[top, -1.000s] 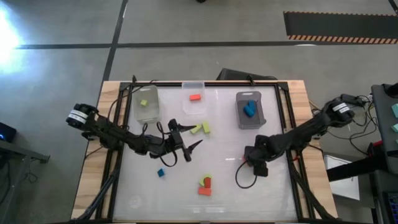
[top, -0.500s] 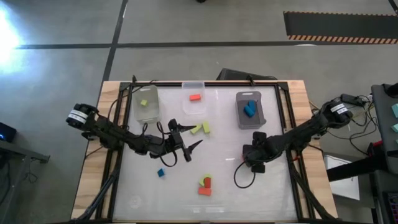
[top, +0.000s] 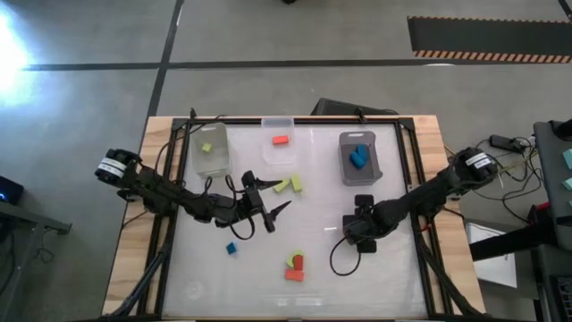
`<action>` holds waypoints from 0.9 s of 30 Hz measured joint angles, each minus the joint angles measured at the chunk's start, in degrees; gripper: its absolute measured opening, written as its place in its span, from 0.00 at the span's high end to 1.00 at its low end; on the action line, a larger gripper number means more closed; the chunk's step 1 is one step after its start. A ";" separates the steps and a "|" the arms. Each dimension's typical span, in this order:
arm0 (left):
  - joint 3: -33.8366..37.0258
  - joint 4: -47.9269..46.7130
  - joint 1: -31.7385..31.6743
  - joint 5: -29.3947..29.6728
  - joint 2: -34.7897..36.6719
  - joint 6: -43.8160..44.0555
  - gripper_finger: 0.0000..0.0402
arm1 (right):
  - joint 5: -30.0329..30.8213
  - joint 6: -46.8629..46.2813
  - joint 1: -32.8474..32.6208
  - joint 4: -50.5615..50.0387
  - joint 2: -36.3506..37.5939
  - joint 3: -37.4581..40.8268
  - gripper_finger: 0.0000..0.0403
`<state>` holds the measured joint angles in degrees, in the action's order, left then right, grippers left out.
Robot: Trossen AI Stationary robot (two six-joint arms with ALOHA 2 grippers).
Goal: Sort & place blocks by color
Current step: Put the orange block into the transparent bin
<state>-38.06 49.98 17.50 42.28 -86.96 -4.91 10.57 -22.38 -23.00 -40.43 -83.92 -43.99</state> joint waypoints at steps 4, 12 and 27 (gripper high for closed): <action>0.00 -0.21 0.02 -1.26 0.00 -0.50 0.27 | 0.04 -0.30 0.00 0.18 -0.15 0.00 0.71; -0.50 -0.22 0.09 -4.73 0.00 0.02 0.27 | 5.52 -0.20 0.21 7.04 5.94 0.33 0.71; -2.14 0.82 0.13 -11.93 -0.02 1.57 0.27 | 12.56 17.85 4.93 77.86 7.53 9.73 0.71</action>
<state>-40.21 50.80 17.63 30.35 -86.98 -3.34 23.13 -4.53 -18.07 37.44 -76.40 -34.27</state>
